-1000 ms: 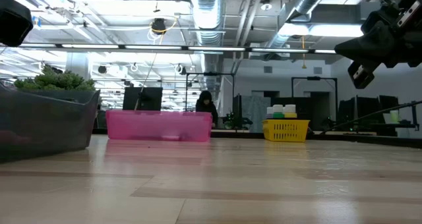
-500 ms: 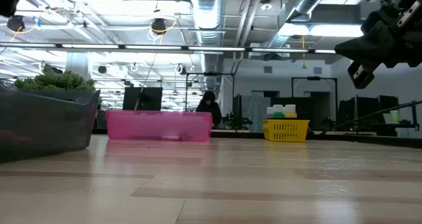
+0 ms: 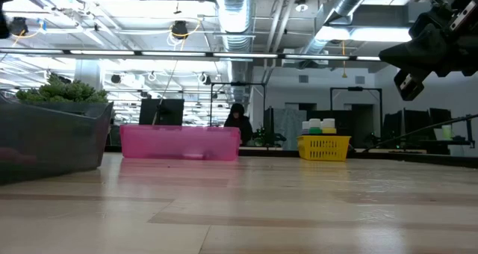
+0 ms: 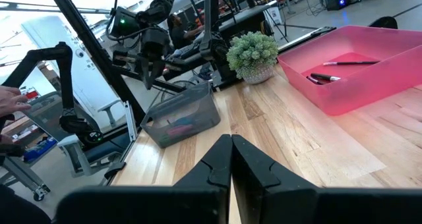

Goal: Pick & Place Paint Supplies
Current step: Return to Home Position

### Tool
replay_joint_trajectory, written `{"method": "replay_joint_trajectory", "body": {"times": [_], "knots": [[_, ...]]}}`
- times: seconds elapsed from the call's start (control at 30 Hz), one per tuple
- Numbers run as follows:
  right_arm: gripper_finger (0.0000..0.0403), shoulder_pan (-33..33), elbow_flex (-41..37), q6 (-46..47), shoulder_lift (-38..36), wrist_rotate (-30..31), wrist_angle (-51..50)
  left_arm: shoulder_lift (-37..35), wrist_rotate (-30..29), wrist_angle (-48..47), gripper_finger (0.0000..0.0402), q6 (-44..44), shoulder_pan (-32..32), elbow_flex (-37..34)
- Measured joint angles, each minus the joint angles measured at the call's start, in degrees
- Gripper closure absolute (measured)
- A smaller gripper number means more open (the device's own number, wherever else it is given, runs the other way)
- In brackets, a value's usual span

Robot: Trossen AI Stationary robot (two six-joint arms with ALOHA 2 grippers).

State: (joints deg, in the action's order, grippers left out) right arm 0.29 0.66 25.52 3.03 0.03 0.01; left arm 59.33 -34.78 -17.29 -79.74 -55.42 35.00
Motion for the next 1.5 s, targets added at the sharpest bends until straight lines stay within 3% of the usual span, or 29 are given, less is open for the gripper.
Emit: {"method": "replay_joint_trajectory", "body": {"times": [0.27, 0.47, 0.67, 0.83, 1.1, 1.37, 1.5], "knots": [[0.0397, 0.0, 0.0, 0.0, 0.0, 0.0, 0.0, -0.3, 0.4, 1.1, 0.0401, 15.4, 7.0, -1.9], [0.0397, 0.0, 0.0, 0.0, 0.0, 0.0, 0.0, -2.1, 2.7, 12.7, 0.0401, 29.7, 13.5, -7.3], [0.0397, 0.0, 0.0, 0.0, 0.0, 0.0, 0.0, -4.8, 10.2, 21.8, 0.0401, 46.4, 23.6, -10.7], [0.0397, 0.0, 0.0, 0.0, 0.0, 0.0, 0.0, -5.7, 22.9, 31.6, 0.0401, 57.5, 35.0, -12.8], [0.0397, 0.0, 0.0, 0.0, 0.0, 0.0, 0.0, -5.7, 37.7, 40.5, 0.0401, 67.2, 50.7, -13.0], [0.0397, 0.0, 0.0, 0.0, 0.0, 0.0, 0.0, -5.7, 45.0, 43.9, 0.0401, 70.5, 58.6, -12.9], [0.0397, 0.0, 0.0, 0.0, 0.0, 0.0, 0.0, -7.1, 45.8, 43.1, 0.0401, 70.5, 58.5, -13.0]]}}
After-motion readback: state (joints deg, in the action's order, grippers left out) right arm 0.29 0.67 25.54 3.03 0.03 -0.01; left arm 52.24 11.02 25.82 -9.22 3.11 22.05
